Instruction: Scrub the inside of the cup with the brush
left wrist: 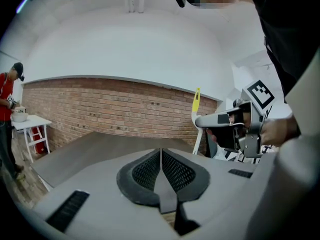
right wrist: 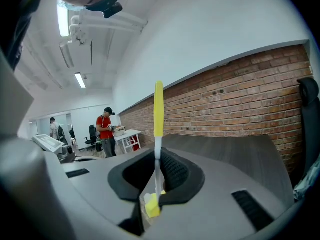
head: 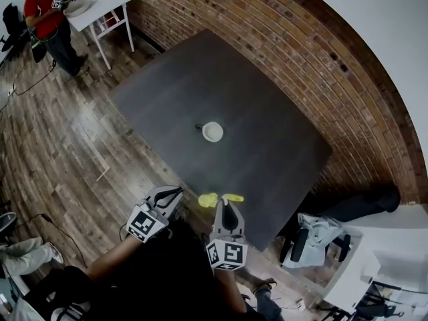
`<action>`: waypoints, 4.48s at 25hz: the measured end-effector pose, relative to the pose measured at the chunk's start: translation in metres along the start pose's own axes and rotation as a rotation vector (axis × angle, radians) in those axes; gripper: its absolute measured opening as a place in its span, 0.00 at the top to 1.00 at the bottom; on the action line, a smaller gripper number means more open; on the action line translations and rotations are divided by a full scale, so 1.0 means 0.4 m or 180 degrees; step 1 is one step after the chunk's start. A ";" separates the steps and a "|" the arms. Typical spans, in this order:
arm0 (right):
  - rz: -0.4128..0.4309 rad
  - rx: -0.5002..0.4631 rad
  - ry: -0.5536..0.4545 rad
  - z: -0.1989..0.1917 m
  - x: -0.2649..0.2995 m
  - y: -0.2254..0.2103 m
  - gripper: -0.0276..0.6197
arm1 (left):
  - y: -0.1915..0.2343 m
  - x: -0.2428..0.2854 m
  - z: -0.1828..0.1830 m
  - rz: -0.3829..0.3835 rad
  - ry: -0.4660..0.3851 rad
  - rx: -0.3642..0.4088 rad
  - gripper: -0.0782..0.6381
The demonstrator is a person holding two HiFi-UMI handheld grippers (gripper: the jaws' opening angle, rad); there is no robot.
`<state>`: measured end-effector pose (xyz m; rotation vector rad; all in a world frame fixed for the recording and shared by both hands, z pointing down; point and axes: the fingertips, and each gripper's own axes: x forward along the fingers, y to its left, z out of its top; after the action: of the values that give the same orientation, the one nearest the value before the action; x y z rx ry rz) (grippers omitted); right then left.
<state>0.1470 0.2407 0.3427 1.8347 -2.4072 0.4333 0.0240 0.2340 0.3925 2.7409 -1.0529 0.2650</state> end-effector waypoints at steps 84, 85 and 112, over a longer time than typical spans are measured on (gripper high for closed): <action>-0.0495 0.0195 0.0751 -0.163 0.847 -0.229 0.88 | 0.571 0.755 -0.455 -0.1508 0.1145 0.1078 0.76; -0.0498 0.0135 0.0822 -0.165 0.842 -0.227 0.88 | 0.571 0.755 -0.456 -0.1506 0.1147 0.1069 0.76; -0.0813 -0.0136 0.0040 -0.148 0.887 -0.231 0.88 | 0.557 0.754 -0.456 -0.1566 0.1092 0.1020 0.77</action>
<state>0.1306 -0.0957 0.4991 2.0756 -2.1163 0.3654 0.0766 -0.0772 0.6648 2.9596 -0.2521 0.8419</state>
